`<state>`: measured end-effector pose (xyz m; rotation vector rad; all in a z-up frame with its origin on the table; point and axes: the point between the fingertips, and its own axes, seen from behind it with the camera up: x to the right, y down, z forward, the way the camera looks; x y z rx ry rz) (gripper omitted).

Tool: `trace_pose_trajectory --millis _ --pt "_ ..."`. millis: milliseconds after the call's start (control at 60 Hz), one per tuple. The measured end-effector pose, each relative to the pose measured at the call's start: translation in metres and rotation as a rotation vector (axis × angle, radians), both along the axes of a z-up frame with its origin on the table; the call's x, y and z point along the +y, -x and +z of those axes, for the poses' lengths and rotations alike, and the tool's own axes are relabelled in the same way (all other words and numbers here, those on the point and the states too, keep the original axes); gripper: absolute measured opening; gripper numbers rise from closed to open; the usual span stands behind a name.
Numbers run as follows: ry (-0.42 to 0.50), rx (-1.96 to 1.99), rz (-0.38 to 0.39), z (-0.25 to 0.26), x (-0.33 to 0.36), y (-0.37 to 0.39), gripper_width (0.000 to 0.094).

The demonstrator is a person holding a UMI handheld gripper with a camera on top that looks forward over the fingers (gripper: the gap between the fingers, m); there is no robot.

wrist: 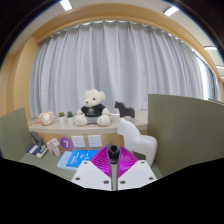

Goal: Unplug charger

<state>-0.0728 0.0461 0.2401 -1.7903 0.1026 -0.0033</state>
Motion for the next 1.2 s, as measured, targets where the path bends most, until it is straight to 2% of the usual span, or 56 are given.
trace_pose_trajectory --millis 83,100,217,417,467,500,617,650,717,767,850,967,1033,1100,1200 --pt "0.150 -0.031 -0.031 -0.066 0.000 -0.036 0.0049" --pt "0.146 -0.033 -0.034 -0.087 -0.012 -0.042 0.0049" --pt "0.325 -0.002 -0.031 -0.173 -0.010 -0.060 0.0048" --pt "0.429 0.015 -0.045 -0.245 -0.025 -0.068 0.0050" --pt "0.456 0.027 -0.042 -0.258 -0.029 -0.066 0.0095" --pt "0.432 0.034 -0.046 -0.255 -0.024 -0.068 0.0101" --pt "0.446 0.052 -0.053 -0.257 -0.025 -0.066 0.0211" --pt "0.456 0.053 -0.062 -0.257 -0.026 -0.068 0.0307" --pt "0.443 0.039 -0.089 -0.242 -0.026 -0.072 0.0563" --pt "0.403 0.021 -0.104 -0.216 -0.025 -0.073 0.0659" --pt "0.314 0.022 -0.122 -0.159 -0.027 -0.065 0.0710" --pt "0.193 0.040 -0.134 -0.072 -0.050 -0.035 0.0827" --pt "0.137 0.046 -0.123 -0.034 -0.074 -0.006 0.0836" --pt "0.098 0.044 -0.100 -0.005 -0.101 0.030 0.0835" --pt "0.094 0.047 -0.049 -0.003 -0.137 0.089 0.0832"
